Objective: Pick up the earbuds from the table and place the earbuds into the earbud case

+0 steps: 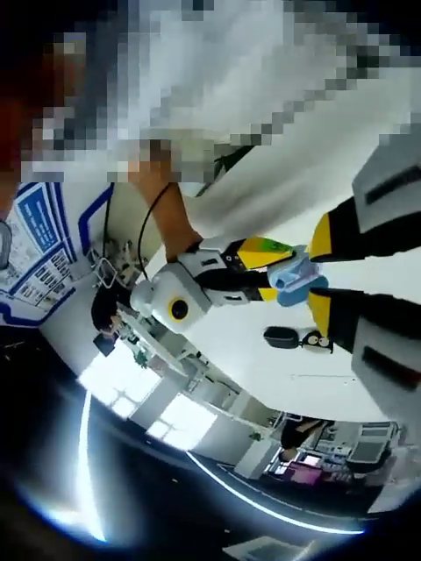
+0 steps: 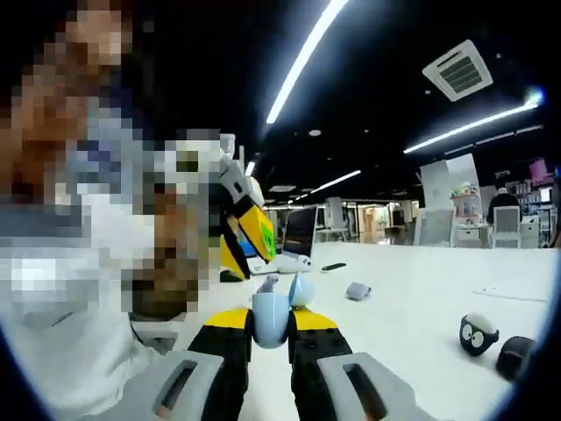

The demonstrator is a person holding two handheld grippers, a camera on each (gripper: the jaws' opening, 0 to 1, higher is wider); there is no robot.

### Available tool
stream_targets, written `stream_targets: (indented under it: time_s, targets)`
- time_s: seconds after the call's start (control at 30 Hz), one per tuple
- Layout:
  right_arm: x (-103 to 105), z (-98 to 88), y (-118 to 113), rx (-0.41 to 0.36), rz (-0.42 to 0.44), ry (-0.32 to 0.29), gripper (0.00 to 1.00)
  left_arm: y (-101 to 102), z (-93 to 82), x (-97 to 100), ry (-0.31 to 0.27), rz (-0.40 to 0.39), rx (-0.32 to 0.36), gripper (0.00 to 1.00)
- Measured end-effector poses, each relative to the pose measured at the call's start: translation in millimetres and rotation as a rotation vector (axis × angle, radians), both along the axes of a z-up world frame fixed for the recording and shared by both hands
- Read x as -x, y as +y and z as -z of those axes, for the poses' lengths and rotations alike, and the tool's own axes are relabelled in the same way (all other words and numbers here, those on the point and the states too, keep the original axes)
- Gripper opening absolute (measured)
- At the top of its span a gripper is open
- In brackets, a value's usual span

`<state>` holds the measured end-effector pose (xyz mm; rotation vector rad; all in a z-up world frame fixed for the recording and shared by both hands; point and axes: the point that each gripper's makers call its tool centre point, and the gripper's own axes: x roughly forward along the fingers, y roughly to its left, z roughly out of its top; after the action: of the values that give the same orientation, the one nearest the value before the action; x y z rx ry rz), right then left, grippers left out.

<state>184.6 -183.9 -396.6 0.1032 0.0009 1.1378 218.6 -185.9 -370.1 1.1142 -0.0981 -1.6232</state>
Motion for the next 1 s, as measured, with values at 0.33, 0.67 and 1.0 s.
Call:
stream_targets:
  time_s: [0.33, 0.67, 1.0]
  targets:
    - [10, -16.9, 2, -0.093, -0.056, -0.012, 0.15, -14, -1.4, -3.1, 0.181, 0.005, 0.030, 0.16]
    - [13, -9.8, 10, -0.044, -0.069, -0.027, 0.15, 11, 6.0, 47.0, 0.425, -0.014, 0.063, 0.14]
    - [14, -1.9, 13, 0.001, -0.070, -0.031, 0.15, 6, 19.5, 56.2, 0.509, -0.032, 0.050, 0.12]
